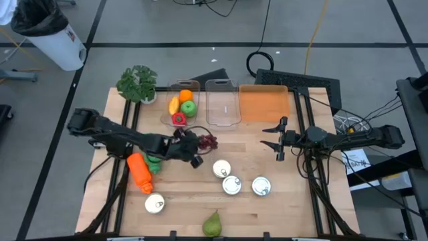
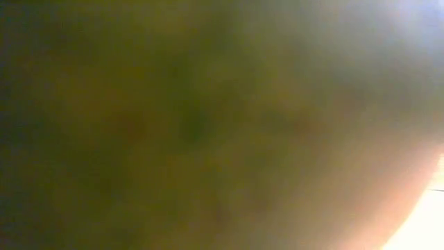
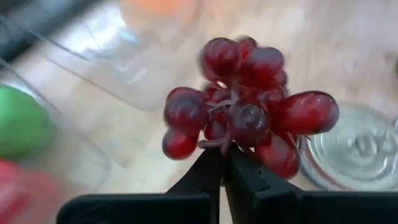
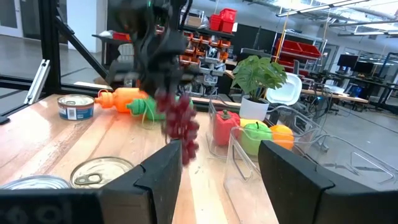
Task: Pick & Place Food Item
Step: Put the red grapes into the left transparent bin
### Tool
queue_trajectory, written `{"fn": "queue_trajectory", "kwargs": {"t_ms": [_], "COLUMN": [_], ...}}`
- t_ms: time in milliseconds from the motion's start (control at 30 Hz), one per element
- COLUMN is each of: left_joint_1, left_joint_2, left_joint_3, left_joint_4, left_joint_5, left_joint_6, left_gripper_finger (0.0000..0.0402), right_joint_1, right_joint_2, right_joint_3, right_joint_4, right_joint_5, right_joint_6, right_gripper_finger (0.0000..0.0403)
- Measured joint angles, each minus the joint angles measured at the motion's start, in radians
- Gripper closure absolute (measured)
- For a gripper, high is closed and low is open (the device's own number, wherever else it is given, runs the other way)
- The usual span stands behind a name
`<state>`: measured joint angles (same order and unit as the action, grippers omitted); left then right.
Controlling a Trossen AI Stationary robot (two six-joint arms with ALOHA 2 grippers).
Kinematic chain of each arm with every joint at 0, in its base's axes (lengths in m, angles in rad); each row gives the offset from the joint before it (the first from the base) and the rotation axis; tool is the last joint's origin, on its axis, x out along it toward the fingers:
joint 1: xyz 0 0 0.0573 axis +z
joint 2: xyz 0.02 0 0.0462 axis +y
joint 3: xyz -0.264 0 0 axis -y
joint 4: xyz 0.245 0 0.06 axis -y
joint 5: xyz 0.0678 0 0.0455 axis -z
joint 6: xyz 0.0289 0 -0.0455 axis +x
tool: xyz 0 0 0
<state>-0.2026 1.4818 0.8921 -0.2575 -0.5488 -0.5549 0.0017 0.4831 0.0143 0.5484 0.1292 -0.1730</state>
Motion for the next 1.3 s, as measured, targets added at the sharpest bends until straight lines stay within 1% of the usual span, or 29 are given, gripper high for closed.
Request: {"fn": "queue_trajectory", "kwargs": {"t_ms": [300,433,600,900,967,1067,1300], "left_joint_1": [-0.001,0.000,0.027,0.140,0.165,0.201,0.283], "left_joint_2": [-0.208,-0.260,-0.289,-0.275,-0.278,-0.276,-0.250], "left_joint_3": [0.001,0.001,0.002,0.002,0.002,0.002,0.002], "left_joint_4": [-0.062,-0.134,-0.227,-0.364,-0.366,-0.373,-0.371], "left_joint_5": [-0.167,-0.228,-0.320,-0.309,-0.292,-0.240,-0.187], "left_joint_6": [0.054,0.040,-0.050,-0.179,-0.182,-0.184,-0.180], "left_gripper_finger": [0.0392,0.0392,0.0393,0.0392,0.0390,0.0394,0.0388], "right_joint_1": [0.000,0.000,0.000,0.000,0.000,0.000,0.000], "right_joint_2": [0.000,0.001,0.001,0.000,0.001,0.001,0.001], "right_joint_3": [0.000,0.000,0.000,0.000,0.000,0.000,0.000], "right_joint_4": [-0.001,0.000,0.000,0.000,0.000,0.000,0.000], "right_joint_5": [0.000,0.000,0.000,0.000,0.000,0.000,0.000], "right_joint_6": [0.000,0.000,0.000,0.000,0.000,0.000,0.000], "right_gripper_finger": [0.0204,0.0204,0.0204,0.0204,0.0204,0.0204,0.0204]}}
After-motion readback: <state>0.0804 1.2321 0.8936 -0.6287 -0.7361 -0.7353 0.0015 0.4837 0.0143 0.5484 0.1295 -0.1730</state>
